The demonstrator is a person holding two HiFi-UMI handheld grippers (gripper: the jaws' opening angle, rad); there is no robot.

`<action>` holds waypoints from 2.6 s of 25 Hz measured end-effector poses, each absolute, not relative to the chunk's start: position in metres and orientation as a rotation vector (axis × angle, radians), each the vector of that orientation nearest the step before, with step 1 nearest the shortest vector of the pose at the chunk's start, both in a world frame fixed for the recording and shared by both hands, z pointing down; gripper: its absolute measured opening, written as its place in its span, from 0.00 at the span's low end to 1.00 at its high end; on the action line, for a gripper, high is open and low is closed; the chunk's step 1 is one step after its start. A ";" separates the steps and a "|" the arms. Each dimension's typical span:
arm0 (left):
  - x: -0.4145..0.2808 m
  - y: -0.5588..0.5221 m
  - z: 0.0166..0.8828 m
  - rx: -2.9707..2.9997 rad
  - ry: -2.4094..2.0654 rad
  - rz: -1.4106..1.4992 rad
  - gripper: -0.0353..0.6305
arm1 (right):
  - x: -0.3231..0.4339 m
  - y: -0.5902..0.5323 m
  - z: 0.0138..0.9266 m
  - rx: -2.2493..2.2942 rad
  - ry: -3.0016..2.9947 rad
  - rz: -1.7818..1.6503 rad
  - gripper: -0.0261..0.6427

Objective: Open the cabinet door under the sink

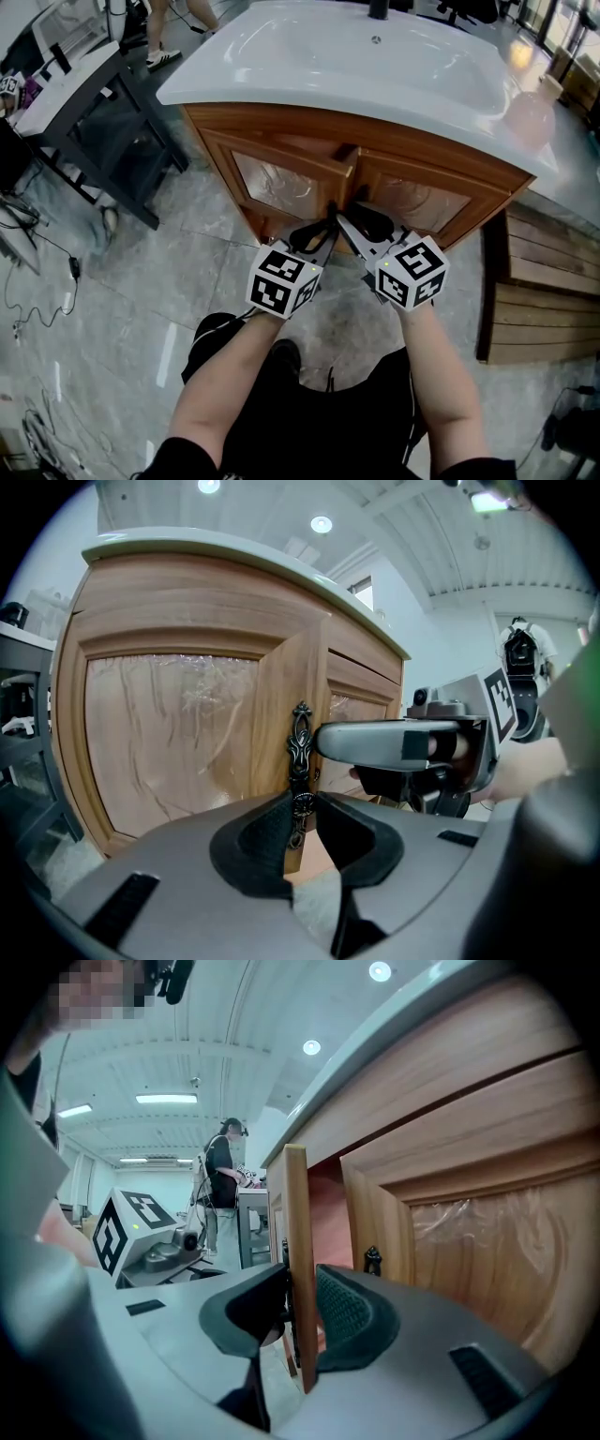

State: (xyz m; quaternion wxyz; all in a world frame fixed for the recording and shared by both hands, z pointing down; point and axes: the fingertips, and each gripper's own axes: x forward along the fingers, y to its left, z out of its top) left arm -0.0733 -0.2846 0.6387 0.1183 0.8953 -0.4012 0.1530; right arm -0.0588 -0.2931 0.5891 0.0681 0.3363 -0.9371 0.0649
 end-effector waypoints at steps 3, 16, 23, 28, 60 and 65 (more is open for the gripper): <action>-0.074 -0.284 0.639 2.625 -1.167 0.444 0.18 | -0.063 -0.294 0.590 0.996 -2.832 0.205 0.22; -0.083 -0.265 0.637 2.659 -1.113 0.465 0.18 | -0.073 -0.273 0.589 0.796 -2.857 0.168 0.20; -0.102 -0.236 0.637 2.656 -1.118 0.492 0.19 | -0.089 -0.237 0.589 0.639 -2.884 0.163 0.17; -0.120 -0.215 0.639 2.628 -1.159 0.491 0.19 | -0.104 -0.212 0.591 0.580 -2.902 0.179 0.17; -0.278 -0.137 0.643 2.318 -1.609 0.566 0.21 | -0.248 -0.132 0.594 0.062 -2.974 0.214 0.11; -0.286 -0.134 0.642 2.264 -1.704 0.629 0.21 | -0.255 -0.130 0.593 0.049 -2.971 0.212 0.11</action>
